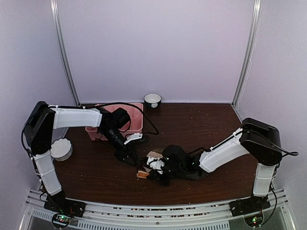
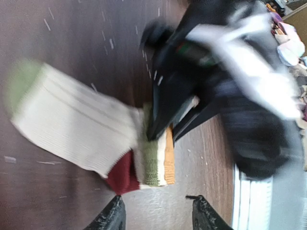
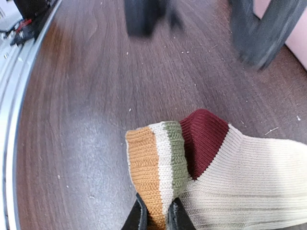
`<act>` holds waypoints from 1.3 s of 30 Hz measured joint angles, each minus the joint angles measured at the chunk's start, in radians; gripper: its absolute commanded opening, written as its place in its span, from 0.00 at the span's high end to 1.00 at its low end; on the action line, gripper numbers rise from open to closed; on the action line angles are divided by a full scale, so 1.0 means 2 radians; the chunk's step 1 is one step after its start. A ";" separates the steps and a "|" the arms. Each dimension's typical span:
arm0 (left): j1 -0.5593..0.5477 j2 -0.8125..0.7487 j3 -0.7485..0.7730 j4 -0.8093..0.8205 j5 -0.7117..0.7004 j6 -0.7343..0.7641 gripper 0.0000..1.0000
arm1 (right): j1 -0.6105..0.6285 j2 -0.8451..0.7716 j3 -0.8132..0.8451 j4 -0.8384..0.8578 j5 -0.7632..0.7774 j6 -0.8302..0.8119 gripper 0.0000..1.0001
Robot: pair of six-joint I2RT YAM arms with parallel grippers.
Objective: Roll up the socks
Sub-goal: Roll the sock at the center of the board.
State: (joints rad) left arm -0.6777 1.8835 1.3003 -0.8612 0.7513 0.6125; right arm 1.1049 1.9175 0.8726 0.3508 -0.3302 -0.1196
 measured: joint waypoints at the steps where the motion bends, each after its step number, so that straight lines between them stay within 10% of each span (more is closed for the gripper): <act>1: 0.001 -0.018 -0.006 0.011 -0.001 0.002 0.52 | -0.004 0.003 0.000 0.004 -0.006 0.005 0.93; 31: -0.096 -0.035 -0.109 0.179 -0.138 0.095 0.56 | -0.084 0.066 0.004 0.086 -0.207 0.176 0.92; 39: -0.107 -0.034 -0.119 0.203 -0.178 0.102 0.88 | -0.088 0.068 0.012 0.074 -0.221 0.184 0.84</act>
State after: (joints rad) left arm -0.8921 1.8149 1.0626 -0.4557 0.3946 0.8162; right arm 0.9287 2.0544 0.8974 0.4980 -0.7715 0.2485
